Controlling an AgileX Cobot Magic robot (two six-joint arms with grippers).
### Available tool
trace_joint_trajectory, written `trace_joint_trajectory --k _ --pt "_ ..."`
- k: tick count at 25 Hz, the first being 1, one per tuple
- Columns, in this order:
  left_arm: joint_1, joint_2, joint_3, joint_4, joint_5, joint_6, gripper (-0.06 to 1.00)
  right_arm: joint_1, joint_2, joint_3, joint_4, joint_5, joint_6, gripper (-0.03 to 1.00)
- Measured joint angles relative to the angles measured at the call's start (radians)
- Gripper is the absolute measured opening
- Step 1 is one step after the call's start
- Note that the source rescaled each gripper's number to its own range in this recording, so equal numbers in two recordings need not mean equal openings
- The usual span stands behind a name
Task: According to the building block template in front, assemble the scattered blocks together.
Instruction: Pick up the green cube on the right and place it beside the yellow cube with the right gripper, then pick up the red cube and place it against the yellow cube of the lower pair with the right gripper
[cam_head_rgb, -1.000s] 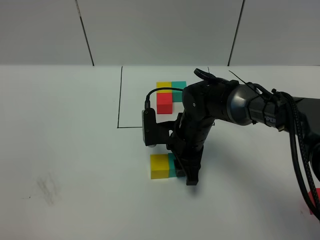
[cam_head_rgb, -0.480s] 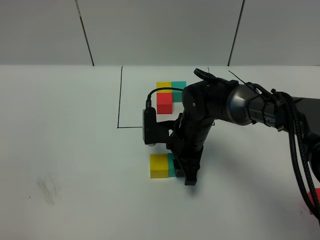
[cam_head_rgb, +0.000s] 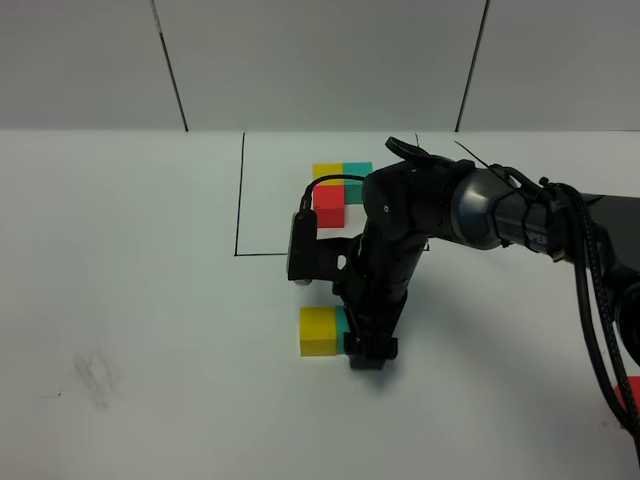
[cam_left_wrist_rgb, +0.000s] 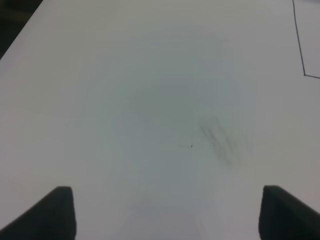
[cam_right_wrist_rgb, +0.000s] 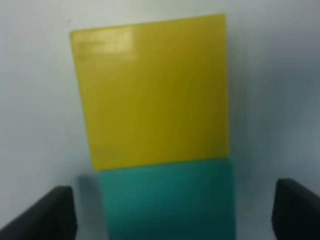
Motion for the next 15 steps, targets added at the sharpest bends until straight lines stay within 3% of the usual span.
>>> trace_joint_trajectory --k 5,15 --pt "0.000 0.000 0.000 0.000 0.000 0.000 0.64 -0.012 -0.073 -0.005 -0.054 0.060 0.141 0.65" --pt "0.000 0.000 0.000 0.000 0.000 0.000 0.64 -0.156 -0.309 0.061 -0.217 0.096 0.761 0.65"
